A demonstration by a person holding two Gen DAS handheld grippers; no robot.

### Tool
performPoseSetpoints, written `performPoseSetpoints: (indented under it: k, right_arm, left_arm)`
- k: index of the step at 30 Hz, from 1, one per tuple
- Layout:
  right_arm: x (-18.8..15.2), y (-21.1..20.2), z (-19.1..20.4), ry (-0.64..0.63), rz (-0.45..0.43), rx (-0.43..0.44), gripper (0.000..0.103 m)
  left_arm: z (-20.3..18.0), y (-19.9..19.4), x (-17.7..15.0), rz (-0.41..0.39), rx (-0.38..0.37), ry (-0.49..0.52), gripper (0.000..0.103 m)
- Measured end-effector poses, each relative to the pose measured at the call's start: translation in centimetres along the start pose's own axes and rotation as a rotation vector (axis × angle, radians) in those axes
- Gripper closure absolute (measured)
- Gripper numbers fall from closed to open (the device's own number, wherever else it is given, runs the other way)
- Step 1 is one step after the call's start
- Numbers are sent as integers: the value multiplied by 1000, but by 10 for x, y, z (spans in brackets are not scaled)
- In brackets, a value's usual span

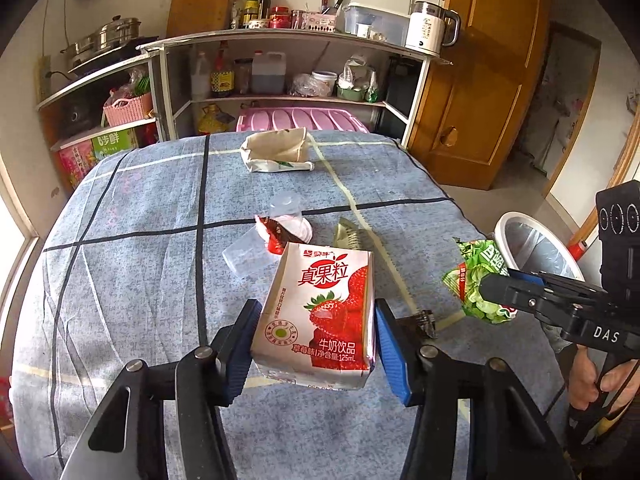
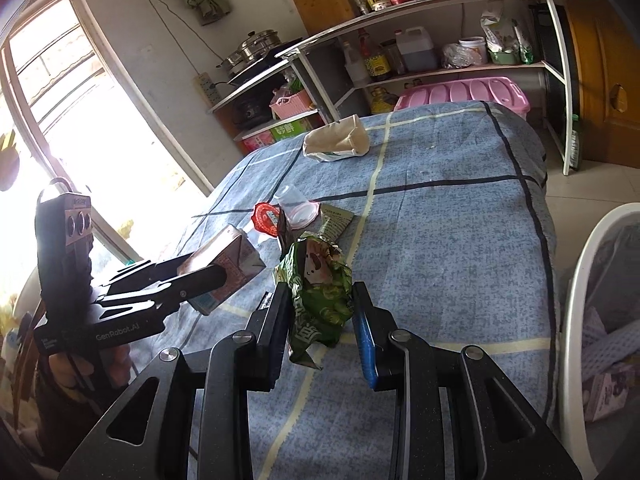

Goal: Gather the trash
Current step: 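Grasp the strawberry milk carton with the left tool while the right tool grasps the green snack bag, then carry the carton and green bag over the bin and open both tools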

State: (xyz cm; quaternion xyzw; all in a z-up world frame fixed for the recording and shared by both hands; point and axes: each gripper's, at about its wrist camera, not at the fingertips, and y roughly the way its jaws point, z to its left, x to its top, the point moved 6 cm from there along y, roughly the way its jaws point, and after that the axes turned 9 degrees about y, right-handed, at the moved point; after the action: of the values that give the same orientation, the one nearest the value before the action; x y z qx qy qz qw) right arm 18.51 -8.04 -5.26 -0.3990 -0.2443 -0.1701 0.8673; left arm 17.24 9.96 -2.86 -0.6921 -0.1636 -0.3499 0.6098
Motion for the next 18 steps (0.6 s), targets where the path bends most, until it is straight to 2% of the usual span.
performPoseSetpoints:
  k: [9, 18]
  right_arm:
    - [7, -43, -27, 27, -83, -81, 71]
    - [14, -98, -71, 79, -167, -174, 71]
  left_arm:
    - [-50, -4, 19, -41, -75, 38, 47]
    - [-117, 8, 47, -73, -185, 95, 47]
